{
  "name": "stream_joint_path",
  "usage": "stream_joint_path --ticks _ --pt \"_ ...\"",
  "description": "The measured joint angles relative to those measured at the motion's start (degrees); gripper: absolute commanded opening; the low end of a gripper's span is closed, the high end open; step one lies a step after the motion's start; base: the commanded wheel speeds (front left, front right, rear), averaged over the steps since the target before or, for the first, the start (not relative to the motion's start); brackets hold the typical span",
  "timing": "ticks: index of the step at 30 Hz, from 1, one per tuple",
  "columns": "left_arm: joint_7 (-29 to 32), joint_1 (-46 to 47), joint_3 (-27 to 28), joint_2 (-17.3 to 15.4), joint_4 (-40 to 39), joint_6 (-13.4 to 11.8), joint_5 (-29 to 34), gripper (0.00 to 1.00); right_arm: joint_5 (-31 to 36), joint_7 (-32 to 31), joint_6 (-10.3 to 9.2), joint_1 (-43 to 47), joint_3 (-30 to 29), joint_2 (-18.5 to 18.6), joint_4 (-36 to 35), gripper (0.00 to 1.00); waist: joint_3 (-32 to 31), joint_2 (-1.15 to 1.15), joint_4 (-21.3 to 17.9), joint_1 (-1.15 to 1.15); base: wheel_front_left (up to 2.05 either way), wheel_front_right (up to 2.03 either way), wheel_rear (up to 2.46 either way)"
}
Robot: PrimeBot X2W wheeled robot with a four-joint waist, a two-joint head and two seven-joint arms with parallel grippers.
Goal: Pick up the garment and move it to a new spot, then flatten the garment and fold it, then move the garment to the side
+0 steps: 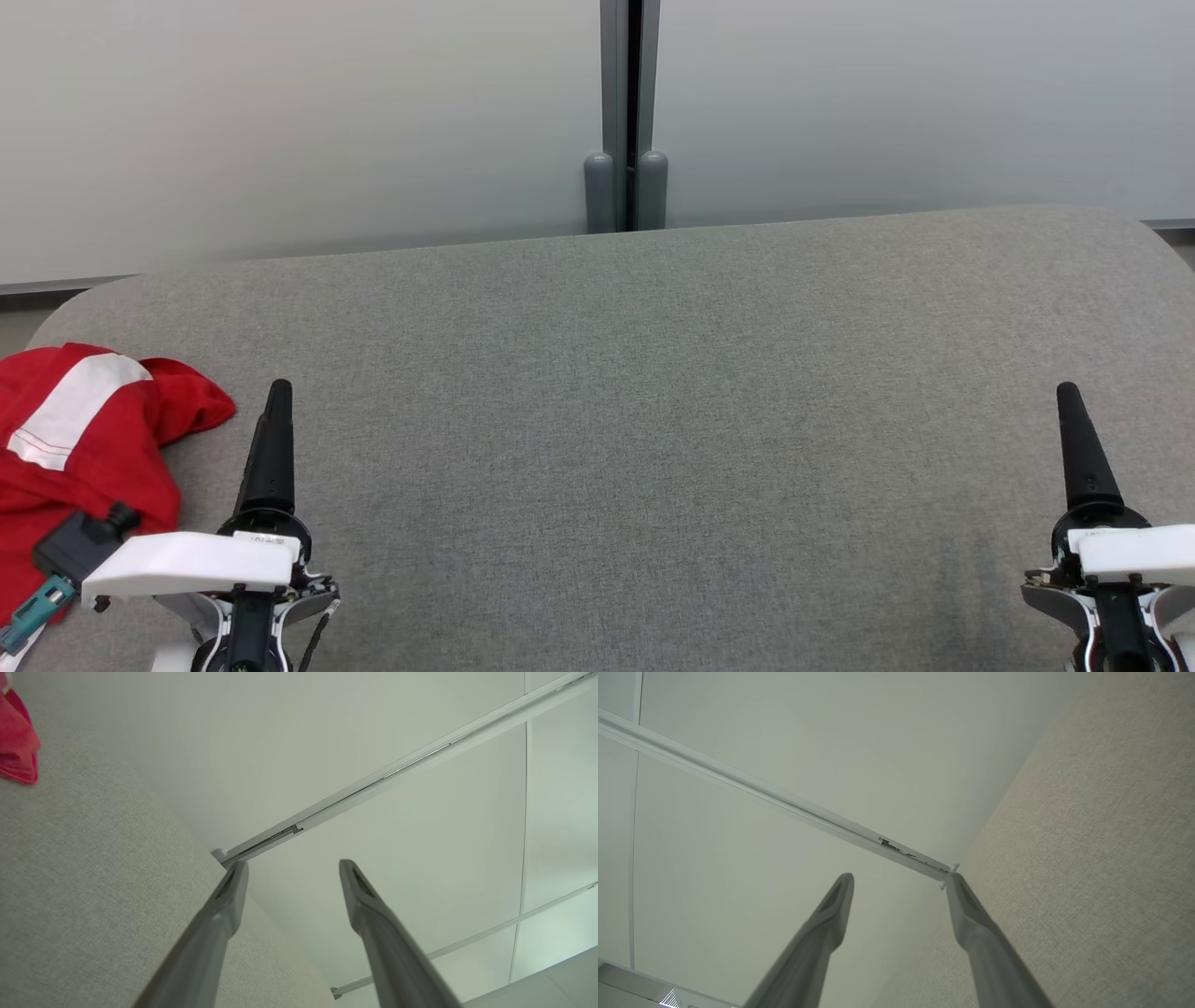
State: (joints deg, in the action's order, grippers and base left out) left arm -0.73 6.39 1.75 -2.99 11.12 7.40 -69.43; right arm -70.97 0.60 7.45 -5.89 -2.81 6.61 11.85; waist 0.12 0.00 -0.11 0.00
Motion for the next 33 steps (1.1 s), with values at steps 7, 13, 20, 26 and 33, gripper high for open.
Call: stream_joint_path --ticks 7,13,20,26,33 --pt "-1.3 0.0 -0.8 -0.1 -0.8 0.0 7.8 1.0 6.9 1.3 0.0 0.0 0.8 0.7 -0.7 1.0 -0.1 0.0 0.0 0.0 0.0 0.0 0.0" --pt "-2.4 -0.2 -1.0 -0.4 -1.1 -0.2 14.5 1.0 13.7 2.5 0.0 0.0 1.9 1.8 -1.2 1.0 -0.3 0.0 -0.1 0.0 0.0 0.0 0.0" --pt "-3.8 -1.1 -1.3 -1.2 -1.4 -0.8 21.7 1.0 21.1 3.5 0.01 0.0 3.5 2.3 -1.2 1.0 -0.6 0.0 -0.1 0.0 0.0 0.0 0.0" --pt "-4.9 -1.5 -1.7 -1.6 -0.8 -1.1 26.9 1.0 27.0 4.5 0.01 0.1 4.4 2.7 -1.1 1.0 -0.8 0.0 -0.1 0.0 0.0 0.0 0.0" --pt "-6.0 -1.8 -2.5 -1.9 0.5 -1.8 32.4 1.0 33.1 5.3 0.01 0.4 5.2 3.0 -0.2 1.0 -1.0 0.0 -0.2 0.0 0.0 0.0 0.0"
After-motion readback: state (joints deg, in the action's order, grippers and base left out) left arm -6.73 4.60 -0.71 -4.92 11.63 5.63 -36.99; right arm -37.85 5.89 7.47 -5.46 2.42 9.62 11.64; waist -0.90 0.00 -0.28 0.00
